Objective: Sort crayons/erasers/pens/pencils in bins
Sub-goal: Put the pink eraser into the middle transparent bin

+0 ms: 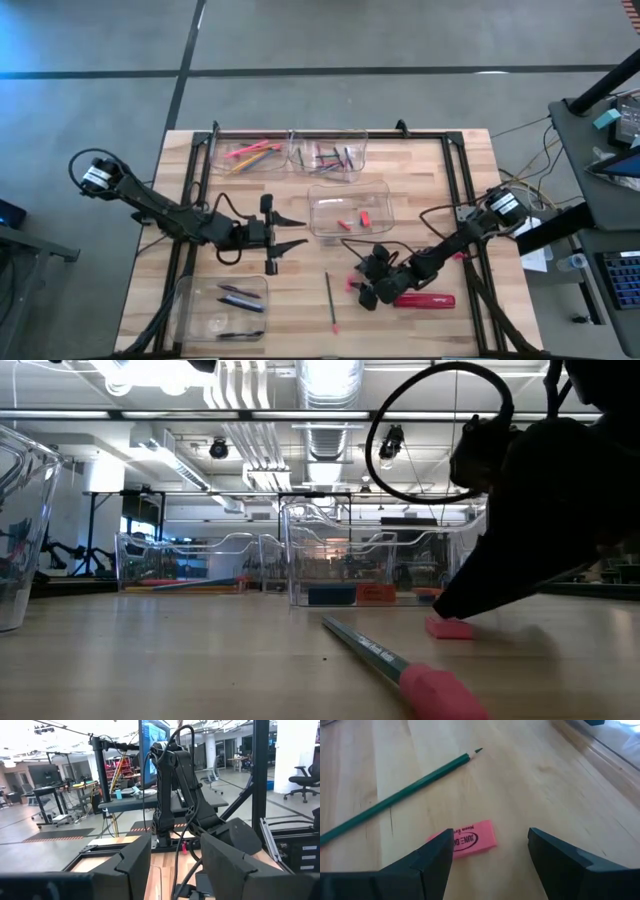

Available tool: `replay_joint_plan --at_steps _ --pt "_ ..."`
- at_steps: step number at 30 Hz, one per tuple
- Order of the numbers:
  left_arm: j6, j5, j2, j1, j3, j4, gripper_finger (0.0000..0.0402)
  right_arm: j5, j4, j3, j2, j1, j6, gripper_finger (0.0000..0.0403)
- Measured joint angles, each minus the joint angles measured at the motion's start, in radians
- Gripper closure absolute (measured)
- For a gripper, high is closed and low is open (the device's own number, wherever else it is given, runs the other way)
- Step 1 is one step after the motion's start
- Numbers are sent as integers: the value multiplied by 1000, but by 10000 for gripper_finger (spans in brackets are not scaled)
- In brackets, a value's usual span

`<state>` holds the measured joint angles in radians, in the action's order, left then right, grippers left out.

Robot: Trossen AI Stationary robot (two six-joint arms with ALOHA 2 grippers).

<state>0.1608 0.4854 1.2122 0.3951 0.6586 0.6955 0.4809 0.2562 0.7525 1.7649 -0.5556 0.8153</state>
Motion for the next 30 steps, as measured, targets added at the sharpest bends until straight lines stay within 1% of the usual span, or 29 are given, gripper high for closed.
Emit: replay_joint_plan --at_steps 7,11,16,20,30 --pt "-1 0 1 1 -2 0 244 -48 57 0 18 -1 -7 158" --pt "-1 0 1 1 -2 0 244 -107 74 0 21 -6 -35 158" --pt "-1 0 1 0 -2 0 244 -118 68 0 21 -20 -84 161" --pt "-25 0 1 0 -2 0 244 -118 60 0 22 -23 -120 181" --pt "-27 -1 1 0 -2 0 244 -118 31 -2 22 -24 -113 254"
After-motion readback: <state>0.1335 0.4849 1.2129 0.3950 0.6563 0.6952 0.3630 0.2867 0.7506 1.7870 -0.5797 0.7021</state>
